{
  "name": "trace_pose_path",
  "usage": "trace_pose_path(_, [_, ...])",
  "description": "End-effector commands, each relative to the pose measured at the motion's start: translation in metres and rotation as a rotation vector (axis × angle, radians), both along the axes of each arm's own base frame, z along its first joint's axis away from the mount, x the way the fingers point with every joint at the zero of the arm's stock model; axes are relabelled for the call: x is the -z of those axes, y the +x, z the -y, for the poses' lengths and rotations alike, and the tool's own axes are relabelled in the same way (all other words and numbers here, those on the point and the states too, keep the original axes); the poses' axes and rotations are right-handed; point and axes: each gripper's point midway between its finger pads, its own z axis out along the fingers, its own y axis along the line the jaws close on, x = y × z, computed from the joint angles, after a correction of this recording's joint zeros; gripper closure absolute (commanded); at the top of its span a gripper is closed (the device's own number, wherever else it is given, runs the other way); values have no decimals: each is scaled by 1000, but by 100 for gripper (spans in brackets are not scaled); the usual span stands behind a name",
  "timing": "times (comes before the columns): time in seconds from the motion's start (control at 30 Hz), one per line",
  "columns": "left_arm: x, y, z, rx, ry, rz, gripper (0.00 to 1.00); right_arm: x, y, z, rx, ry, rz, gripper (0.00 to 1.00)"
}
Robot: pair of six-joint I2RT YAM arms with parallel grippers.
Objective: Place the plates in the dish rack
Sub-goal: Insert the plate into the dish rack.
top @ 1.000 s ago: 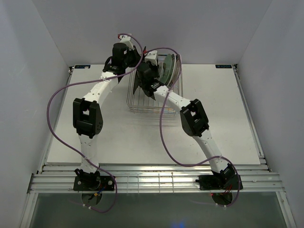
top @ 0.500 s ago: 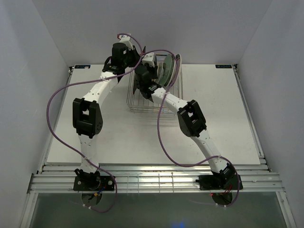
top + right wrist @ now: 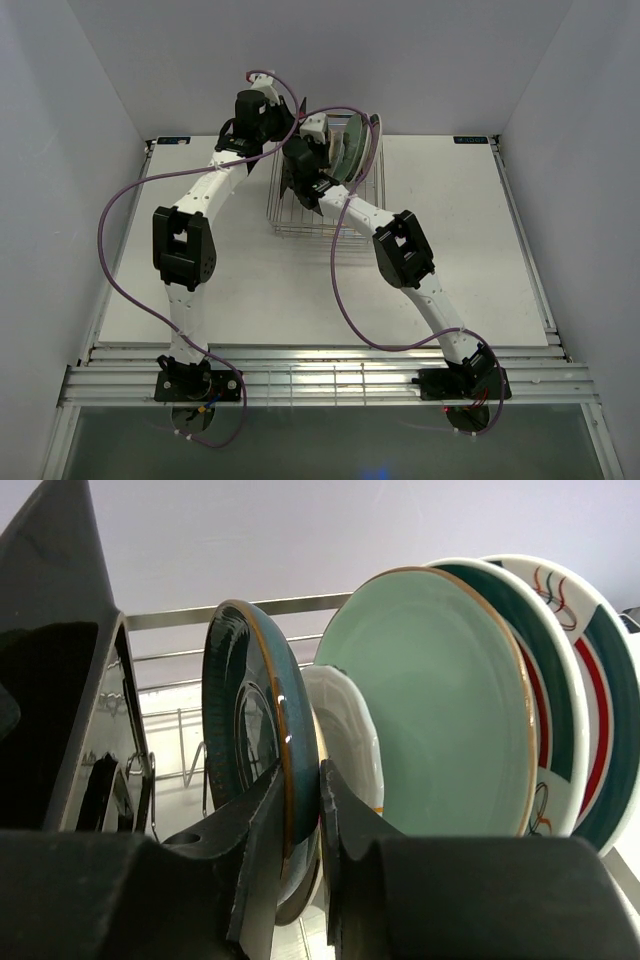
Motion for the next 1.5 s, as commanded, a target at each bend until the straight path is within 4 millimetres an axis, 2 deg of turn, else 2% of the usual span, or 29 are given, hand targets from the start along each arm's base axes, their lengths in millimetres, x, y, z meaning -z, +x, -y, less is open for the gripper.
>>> trace_pose_path(0.0, [12,-16,-9,5,28,-77,79,-39,-7,-19,-48,130,98,77])
trace_pose_path(0.23, [12,-17,-9,8,27,-78,79,-39,-8,-20,-53,133,98,77])
trace_pose_path(0.47, [13,-16,-8,8,23,-83,80,-24,-8,-30,-100,171,61,76])
trace_pose_path(0.67, [12,-17,-8,9,24,-81,80,-11,-8,-33,-111,187,42,71])
trace_pose_path(0.93, [16,-17,-7,14,24,-89,80,-8,-10,-33,-108,189,36,71])
trace_pose_path(1.13, [16,-16,-8,13,24,-89,80,-25,-17,-22,-108,213,56,65])
trace_pose_path(1.33, [16,-14,-9,11,27,-86,80,-42,-44,1,-126,253,83,64])
trace_pose_path(1.37, [17,-13,-8,10,26,-88,80,-52,-48,4,-127,262,94,64])
trace_pose_path(1.43, [18,-13,-8,14,24,-93,80,-46,-54,9,-131,251,80,64])
trace_pose_path(1.47, [17,-12,-9,14,22,-93,80,-58,-58,11,-139,270,102,64])
